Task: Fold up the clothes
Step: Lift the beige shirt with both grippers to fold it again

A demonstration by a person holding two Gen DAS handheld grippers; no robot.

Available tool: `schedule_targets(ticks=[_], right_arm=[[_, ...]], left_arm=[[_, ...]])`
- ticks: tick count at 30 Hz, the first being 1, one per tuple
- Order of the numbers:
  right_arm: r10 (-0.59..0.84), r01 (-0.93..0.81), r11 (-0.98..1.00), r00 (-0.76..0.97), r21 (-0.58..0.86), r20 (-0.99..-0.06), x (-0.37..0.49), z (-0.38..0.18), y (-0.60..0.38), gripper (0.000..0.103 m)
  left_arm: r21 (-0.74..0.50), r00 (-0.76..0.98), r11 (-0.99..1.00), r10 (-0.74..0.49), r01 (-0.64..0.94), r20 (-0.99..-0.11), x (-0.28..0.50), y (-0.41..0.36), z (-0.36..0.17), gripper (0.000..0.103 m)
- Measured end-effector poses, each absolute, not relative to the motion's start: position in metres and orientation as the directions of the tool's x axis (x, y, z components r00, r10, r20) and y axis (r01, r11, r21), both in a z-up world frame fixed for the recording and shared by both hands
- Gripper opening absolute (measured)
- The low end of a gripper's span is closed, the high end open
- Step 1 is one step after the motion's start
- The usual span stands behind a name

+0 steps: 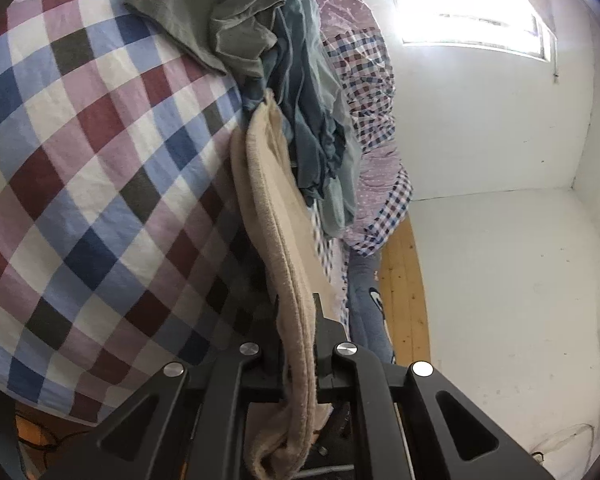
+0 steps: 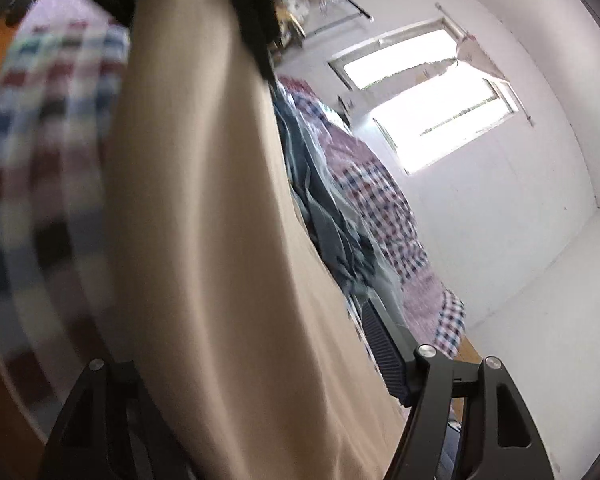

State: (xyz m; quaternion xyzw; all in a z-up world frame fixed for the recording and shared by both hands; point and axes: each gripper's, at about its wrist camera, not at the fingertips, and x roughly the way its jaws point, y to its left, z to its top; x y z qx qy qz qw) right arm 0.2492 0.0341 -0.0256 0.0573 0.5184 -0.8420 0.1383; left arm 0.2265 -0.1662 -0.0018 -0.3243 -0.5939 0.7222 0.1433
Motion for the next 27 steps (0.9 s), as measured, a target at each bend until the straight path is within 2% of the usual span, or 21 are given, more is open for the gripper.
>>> schedule_targets(ticks=[13,18,27], right_arm=[[0.068,0.172,-0.395,-0.974,-0.902,-0.216,0.206,-0.031,0.159,0.073],[0.069,0.126,-0.328,-0.985,-0.936,-0.157,0.225,-0.037,0.202,0.073],[0.123,0.091,-0.287,-0.984,-0.954,-0.131,0.225,-0.04,0.278,0.073]], left_arm=[[-0.955,-0.769,-0.208,0.568,0.211,-0.293,0.227,-0.168,0.001,0.006],[-0.951,-0.776,-0.204,0.549,0.234,-0.309,0.23,-0.168,0.0,0.006],[-0.942,-0.796,-0.206,0.505,0.265,-0.334,0.231,-0.17,0.003,0.005]])
